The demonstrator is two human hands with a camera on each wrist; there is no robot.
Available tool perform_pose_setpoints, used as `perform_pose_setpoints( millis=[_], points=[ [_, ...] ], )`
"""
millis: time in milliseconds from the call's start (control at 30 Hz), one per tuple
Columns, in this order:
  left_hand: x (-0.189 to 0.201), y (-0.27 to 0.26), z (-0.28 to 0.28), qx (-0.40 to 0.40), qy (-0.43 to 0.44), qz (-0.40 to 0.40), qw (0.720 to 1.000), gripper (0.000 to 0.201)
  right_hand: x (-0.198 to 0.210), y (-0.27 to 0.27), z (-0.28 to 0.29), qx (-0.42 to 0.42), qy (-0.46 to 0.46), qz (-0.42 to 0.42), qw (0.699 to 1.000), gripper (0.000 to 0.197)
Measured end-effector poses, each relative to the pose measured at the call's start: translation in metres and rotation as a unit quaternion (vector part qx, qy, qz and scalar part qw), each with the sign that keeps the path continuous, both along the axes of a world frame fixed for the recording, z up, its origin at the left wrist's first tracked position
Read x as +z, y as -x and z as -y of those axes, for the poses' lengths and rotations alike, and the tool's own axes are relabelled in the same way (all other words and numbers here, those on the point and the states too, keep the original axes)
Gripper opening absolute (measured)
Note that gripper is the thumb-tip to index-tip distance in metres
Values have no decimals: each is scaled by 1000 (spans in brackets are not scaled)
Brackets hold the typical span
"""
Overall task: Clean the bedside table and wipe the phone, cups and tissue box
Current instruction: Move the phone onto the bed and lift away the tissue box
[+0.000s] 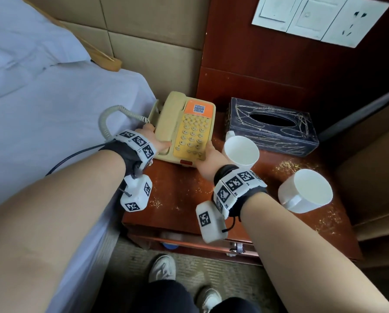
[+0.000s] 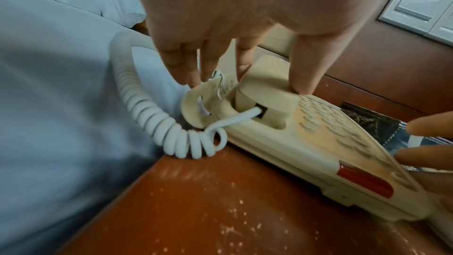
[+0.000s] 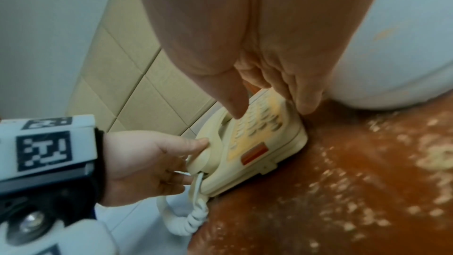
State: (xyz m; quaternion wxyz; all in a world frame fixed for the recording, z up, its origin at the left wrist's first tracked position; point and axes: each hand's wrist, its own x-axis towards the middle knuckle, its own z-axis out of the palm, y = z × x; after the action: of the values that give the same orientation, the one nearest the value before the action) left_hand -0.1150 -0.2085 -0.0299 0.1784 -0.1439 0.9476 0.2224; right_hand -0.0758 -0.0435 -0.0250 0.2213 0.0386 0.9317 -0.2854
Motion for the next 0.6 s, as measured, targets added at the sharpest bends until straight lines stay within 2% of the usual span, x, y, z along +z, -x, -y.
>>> perform_pose_setpoints(
  millis=[300, 500, 600],
  points=[
    [0, 29, 7, -20, -36, 21, 999, 94, -8, 37, 20, -134, 111, 26, 984, 72],
    [7, 44, 11, -9, -77, 64, 995, 103, 0, 57, 26, -225, 113, 85, 964, 68],
    [14, 47, 10, -8, -67, 92, 994, 104, 9, 65, 35, -286, 124, 81, 947, 68]
  ],
)
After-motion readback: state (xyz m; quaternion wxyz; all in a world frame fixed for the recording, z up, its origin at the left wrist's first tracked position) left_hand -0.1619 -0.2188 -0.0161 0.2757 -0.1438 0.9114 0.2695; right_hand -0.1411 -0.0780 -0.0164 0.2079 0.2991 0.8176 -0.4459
